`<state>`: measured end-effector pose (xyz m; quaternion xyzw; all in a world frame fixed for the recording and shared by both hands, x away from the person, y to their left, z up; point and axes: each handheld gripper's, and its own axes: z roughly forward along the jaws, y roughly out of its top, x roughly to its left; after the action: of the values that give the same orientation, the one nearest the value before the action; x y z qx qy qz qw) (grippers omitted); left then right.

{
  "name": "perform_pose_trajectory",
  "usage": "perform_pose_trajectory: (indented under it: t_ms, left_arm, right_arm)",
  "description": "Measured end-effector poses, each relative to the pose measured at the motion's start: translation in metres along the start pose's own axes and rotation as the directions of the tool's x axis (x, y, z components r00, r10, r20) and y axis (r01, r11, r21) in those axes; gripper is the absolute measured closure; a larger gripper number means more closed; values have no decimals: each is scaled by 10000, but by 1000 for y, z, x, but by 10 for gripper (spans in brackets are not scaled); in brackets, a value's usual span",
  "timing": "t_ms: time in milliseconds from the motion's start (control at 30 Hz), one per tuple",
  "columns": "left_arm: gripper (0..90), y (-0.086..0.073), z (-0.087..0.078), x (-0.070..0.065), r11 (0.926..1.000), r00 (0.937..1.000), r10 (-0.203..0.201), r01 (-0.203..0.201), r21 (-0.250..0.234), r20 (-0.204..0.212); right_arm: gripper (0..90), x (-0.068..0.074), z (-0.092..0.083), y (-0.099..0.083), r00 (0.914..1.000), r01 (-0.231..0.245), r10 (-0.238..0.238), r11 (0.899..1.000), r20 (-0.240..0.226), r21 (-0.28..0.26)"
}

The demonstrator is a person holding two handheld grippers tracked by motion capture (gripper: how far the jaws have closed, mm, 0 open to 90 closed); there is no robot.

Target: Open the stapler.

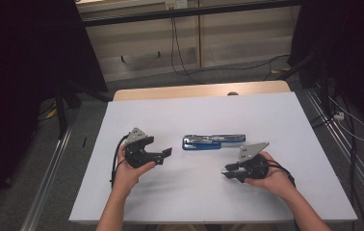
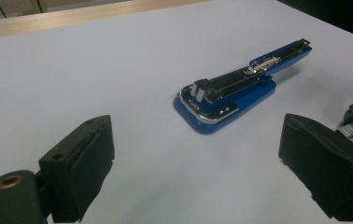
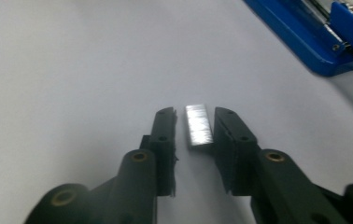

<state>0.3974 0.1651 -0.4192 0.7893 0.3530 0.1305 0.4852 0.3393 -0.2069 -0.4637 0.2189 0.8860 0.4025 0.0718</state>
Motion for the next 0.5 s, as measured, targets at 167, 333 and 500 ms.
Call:
perform_pose_trajectory:
  t_ms: [167,333,500]
  left_arm:
    - [109,0,0,0,10000,10000,-36,36,-25,-25]
    - [109,0,-1,0,10000,10000,70,-70,7,4]
    - [108,0,-3,1,10000,10000,66,-66,74,6]
  right_arm:
    - [718,2,1,1,9997,-231,231,9997,-20,-47]
    - [776,3,4,4,9994,-277,276,9996,187,59]
    - [794,1,4,1,9985,-541,542,9985,90,-131]
